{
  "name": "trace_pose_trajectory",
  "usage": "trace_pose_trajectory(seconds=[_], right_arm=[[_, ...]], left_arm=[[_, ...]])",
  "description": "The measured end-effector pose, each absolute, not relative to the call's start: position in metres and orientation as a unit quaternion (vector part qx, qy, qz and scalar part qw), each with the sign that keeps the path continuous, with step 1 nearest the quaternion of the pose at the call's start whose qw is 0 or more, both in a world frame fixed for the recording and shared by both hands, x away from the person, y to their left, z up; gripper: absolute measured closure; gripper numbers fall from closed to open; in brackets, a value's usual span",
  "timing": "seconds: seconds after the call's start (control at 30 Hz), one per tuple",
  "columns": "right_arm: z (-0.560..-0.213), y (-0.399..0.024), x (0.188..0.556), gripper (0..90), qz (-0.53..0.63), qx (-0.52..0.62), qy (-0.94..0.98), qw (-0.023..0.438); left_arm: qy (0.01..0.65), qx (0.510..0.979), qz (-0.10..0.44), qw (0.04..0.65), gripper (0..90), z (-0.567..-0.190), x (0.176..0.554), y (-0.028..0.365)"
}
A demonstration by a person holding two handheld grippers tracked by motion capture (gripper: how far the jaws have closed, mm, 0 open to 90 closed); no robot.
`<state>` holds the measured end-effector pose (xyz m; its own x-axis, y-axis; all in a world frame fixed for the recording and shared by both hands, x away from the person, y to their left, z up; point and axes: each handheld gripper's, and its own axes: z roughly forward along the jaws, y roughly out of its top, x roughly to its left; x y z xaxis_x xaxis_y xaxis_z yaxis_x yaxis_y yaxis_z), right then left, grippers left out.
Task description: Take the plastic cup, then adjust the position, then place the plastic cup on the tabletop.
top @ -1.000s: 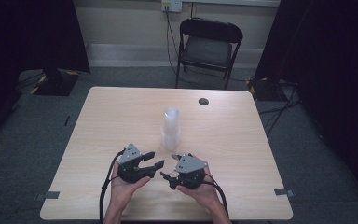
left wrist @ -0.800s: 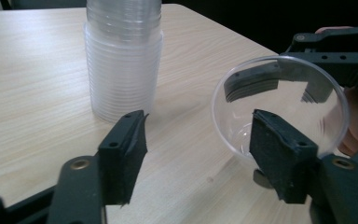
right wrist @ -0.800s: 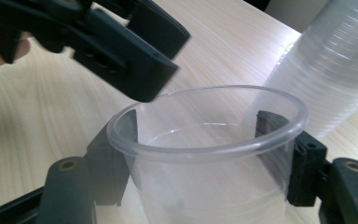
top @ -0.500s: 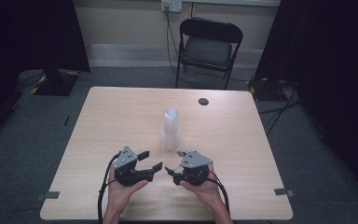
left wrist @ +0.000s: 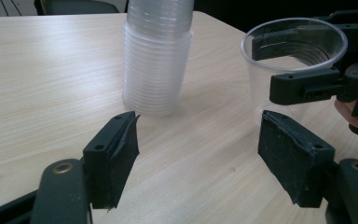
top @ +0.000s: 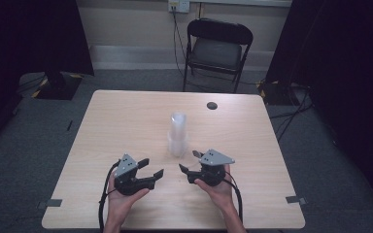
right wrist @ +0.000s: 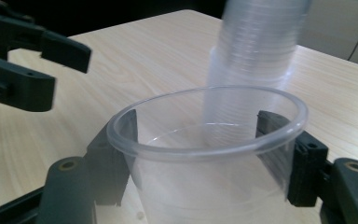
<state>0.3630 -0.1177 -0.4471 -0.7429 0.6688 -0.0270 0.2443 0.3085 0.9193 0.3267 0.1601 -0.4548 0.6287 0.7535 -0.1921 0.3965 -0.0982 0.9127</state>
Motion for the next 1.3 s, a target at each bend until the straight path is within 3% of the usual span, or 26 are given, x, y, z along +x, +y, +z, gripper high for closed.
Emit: trace_pose_trajectory(seconds=[0.5,0.8,1.3], right_arm=[[-0.438,-0.150,0.392,30.5,0.513,0.388,0.729,0.235],[-0.432,-0.157,0.413,30.3,0.518,0.406,0.715,0.237],[-0.430,-0.160,0.447,28.8,0.535,0.414,0.702,0.224]], left_arm=[[0.399,0.724,0.163,0.539,28.7,-0.457,0.325,0.160],[0.391,0.732,0.166,0.532,28.2,-0.459,0.325,0.161],[0.424,0.707,0.176,0.539,28.2,-0.464,0.326,0.176]])
